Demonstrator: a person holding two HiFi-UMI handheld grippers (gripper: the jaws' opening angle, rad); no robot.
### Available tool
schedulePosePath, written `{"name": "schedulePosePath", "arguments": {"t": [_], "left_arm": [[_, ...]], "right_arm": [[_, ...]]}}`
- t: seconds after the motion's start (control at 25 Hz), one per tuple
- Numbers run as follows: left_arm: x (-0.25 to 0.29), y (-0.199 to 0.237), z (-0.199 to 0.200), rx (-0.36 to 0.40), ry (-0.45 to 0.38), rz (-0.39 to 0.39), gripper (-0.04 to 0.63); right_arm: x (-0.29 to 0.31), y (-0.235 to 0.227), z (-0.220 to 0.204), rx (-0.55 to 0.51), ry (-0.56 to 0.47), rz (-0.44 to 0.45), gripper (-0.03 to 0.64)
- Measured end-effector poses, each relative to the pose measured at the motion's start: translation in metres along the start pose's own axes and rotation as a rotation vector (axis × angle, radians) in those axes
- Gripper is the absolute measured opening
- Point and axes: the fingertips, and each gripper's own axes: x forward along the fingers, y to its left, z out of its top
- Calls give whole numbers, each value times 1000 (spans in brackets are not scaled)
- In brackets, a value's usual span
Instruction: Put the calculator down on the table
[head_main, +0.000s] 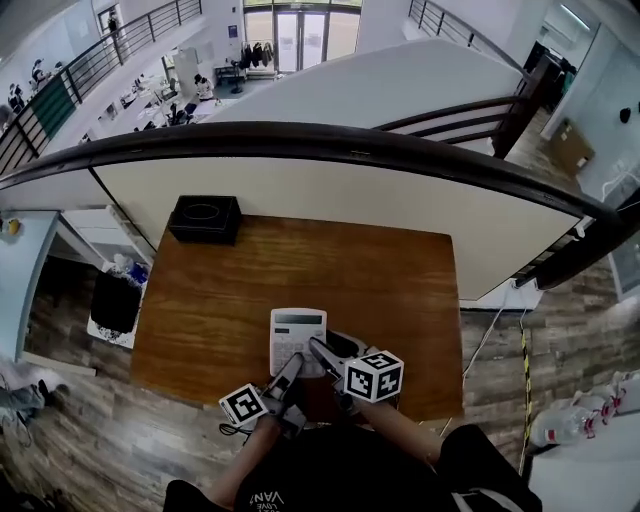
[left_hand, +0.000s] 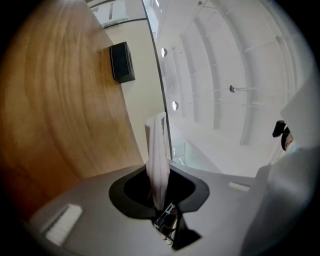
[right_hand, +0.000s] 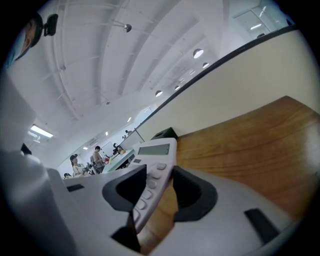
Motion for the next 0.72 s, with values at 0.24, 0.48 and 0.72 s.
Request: {"name": "schedulePosePath", "arguments": {"t": [0.24,0.48,0.72], "left_arm": [[4,1,16,-7,98,-7,67],[5,4,32,-23,182,-29,67],[4,10,44,-15,282,-37,67]], "right_arm": [[8,1,8,30,-46,-76,174],[19,3,9,56,-93,-154,173],[26,5,9,93,-150,-229,173]]}}
